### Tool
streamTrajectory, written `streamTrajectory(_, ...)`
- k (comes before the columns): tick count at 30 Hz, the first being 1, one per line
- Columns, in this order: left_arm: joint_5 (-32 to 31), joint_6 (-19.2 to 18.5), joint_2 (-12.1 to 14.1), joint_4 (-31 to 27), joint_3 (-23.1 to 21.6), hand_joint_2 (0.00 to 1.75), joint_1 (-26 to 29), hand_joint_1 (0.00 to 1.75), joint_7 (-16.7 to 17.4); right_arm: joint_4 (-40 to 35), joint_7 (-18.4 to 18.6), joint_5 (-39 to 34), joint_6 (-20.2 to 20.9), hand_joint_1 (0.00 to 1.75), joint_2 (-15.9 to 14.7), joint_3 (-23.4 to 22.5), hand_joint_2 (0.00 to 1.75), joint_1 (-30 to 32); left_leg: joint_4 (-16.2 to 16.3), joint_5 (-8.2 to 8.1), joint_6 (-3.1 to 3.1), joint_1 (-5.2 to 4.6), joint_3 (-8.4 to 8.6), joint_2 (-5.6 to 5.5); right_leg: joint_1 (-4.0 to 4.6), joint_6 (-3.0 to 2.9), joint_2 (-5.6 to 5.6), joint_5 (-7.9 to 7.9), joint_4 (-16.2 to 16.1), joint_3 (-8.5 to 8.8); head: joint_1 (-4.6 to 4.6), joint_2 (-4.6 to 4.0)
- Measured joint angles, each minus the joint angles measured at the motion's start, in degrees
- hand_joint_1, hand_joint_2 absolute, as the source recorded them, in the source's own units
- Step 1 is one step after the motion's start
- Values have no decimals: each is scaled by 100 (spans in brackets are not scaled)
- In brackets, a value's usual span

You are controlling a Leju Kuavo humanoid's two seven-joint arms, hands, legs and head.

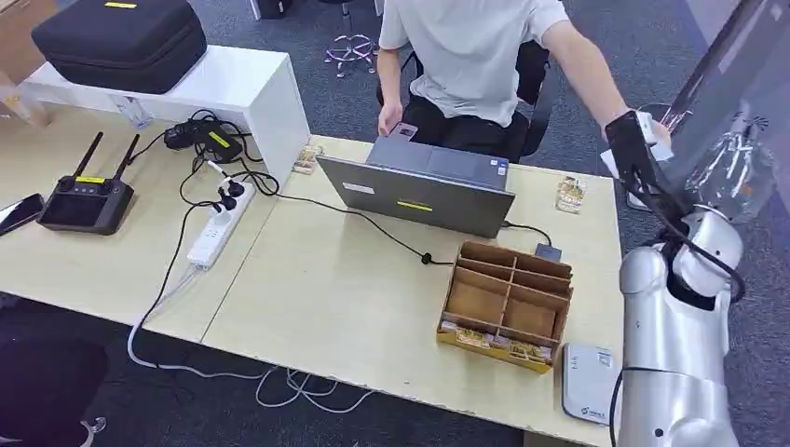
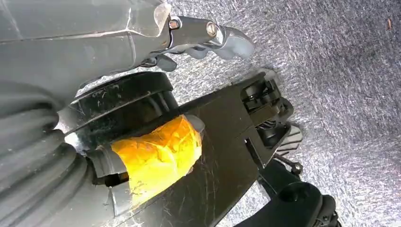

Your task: Pass the card to the sensor for recognition and then transmit it.

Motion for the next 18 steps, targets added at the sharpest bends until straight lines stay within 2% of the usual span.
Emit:
streamTrajectory(7, 0, 22, 0, 0, 0, 175, 11, 0, 98, -94, -208, 61, 0, 0, 50, -42, 175, 95, 0, 0, 0, -1, -2, 0, 0, 0, -1, 0, 0, 0, 0, 0)
streamTrajectory(9, 13, 28, 0, 0, 0, 175, 16, 0, 114, -162, -355, 46, -13, 0, 66, -48, 175, 157, 0, 0, 0, -1, -2, 0, 0, 0, -1, 0, -1, 0, 0, 0)
streamTrajectory(11, 70, 63, -2, 0, 2, 175, 23, 0, 116, -379, -698, -127, -77, 0, 101, -33, 175, 328, 0, 0, 0, 0, -2, -1, 0, 0, -2, 0, -1, 0, 0, 0)
streamTrajectory(14, 185, 109, -11, 0, 28, 175, 45, 0, 107, -1063, -1245, -478, -77, 0, 175, 131, 175, 823, 0, -2, 0, 0, -3, -3, 0, -1, -3, -2, -1, -2, 0, 0)
streamTrajectory(15, 214, 118, -11, 0, 48, 175, 51, 0, 107, -1297, -1327, -555, -77, 0, 179, 208, 175, 1020, -1, -4, 1, 1, -3, -3, 1, -1, -3, -3, -2, -3, -2, 0)
streamTrajectory(18, 319, 98, -17, 0, 164, 175, 87, 0, 63, -2601, -1600, -791, -164, 0, 164, 624, 175, 2204, -1, -12, -4, 10, -7, -25, 11, -8, -28, -17, -5, 3, 2, 0)
